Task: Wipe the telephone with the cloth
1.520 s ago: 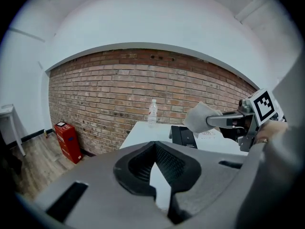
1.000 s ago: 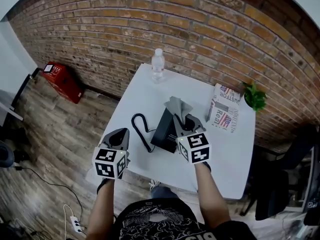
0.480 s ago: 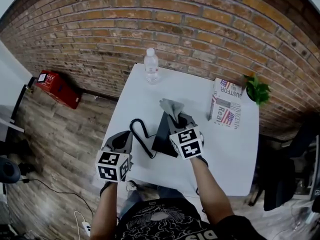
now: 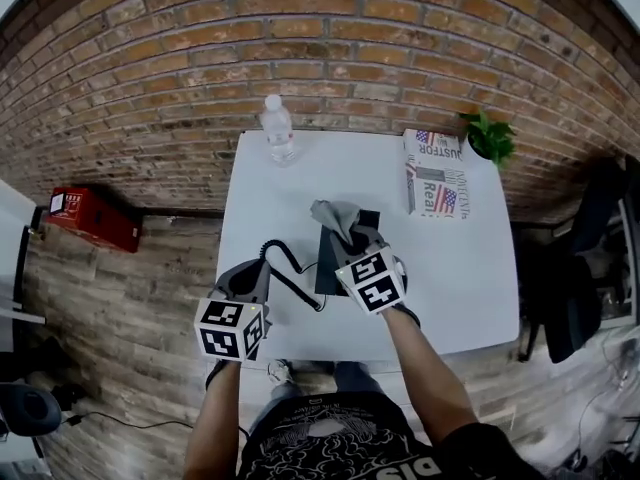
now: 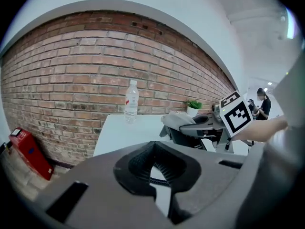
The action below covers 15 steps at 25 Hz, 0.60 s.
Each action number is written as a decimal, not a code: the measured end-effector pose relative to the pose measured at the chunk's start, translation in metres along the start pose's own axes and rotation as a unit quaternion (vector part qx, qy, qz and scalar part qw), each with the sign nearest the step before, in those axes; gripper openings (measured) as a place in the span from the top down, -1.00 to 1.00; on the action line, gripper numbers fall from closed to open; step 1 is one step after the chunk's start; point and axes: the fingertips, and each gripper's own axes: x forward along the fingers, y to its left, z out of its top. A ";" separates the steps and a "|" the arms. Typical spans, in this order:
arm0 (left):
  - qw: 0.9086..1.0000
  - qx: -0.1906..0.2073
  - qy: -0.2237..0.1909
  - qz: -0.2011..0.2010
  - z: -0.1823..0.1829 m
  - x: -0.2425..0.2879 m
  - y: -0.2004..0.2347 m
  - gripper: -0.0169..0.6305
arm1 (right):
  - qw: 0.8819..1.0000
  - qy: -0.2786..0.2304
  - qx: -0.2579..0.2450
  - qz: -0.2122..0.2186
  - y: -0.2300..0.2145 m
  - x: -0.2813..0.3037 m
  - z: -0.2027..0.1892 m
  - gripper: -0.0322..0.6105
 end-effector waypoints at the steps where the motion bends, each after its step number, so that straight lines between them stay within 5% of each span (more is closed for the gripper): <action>1: 1.000 0.002 0.002 -0.007 -0.001 0.000 0.000 0.93 | 1.000 0.003 0.004 -0.004 0.003 -0.001 -0.002 0.86; 15: 0.996 0.032 0.012 -0.079 -0.011 -0.004 0.000 0.93 | 0.997 0.026 0.054 -0.047 0.034 -0.013 -0.032 0.86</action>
